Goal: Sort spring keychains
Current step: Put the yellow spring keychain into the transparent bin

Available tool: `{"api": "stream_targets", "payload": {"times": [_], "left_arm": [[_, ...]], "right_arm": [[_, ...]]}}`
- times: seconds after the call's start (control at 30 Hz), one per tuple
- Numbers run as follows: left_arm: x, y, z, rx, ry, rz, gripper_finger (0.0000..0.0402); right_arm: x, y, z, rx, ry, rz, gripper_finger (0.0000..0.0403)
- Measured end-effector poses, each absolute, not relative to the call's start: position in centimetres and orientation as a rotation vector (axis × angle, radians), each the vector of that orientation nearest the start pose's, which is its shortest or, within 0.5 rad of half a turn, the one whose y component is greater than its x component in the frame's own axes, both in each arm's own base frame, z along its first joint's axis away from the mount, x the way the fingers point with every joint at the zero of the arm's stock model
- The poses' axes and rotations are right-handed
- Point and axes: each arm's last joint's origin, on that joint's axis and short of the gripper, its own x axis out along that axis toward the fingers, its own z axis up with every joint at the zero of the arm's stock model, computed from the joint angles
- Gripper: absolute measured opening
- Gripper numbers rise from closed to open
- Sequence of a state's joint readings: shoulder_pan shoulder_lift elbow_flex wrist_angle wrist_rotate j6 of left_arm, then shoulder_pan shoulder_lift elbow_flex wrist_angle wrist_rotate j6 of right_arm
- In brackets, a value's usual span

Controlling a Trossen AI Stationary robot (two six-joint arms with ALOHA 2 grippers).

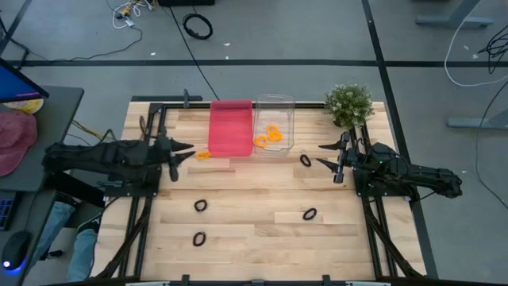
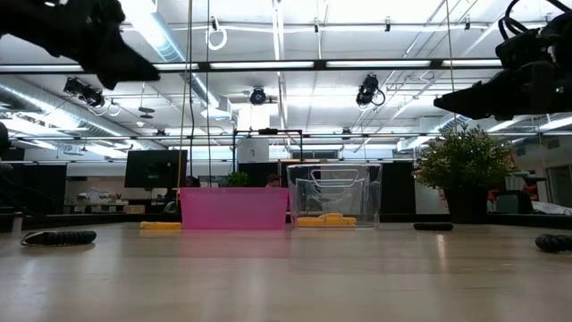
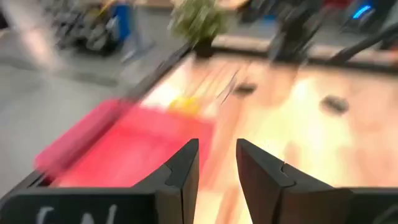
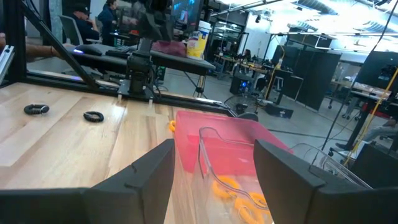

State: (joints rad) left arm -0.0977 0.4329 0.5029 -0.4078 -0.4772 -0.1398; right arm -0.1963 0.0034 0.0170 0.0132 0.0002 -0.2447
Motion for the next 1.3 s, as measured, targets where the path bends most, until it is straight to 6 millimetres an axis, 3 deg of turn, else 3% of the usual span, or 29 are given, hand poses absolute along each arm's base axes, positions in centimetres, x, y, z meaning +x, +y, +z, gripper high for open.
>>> {"api": "stream_targets", "payload": {"times": [0.2, 0.37, 0.83, 1.3], "left_arm": [[12.5, 0.6, 24.5, 0.001, 0.458, 0.484, 0.0113], [13.6, 1.5, 23.3, -0.079, 0.555, 0.493, 0.0119], [14.9, 5.3, 19.8, -0.313, 0.838, 0.629, 0.0233], [17.7, 7.6, 15.1, -0.346, 1.071, 0.605, 0.0236]], "right_arm": [[9.5, -1.9, 17.0, -0.247, -0.003, -0.199, 0.0221], [9.5, -1.9, 17.0, -0.247, -0.002, -0.199, 0.0221], [9.5, -1.9, 17.0, -0.247, -0.003, -0.199, 0.0221], [9.5, -1.9, 17.0, -0.247, -0.003, -0.199, 0.0221]]}}
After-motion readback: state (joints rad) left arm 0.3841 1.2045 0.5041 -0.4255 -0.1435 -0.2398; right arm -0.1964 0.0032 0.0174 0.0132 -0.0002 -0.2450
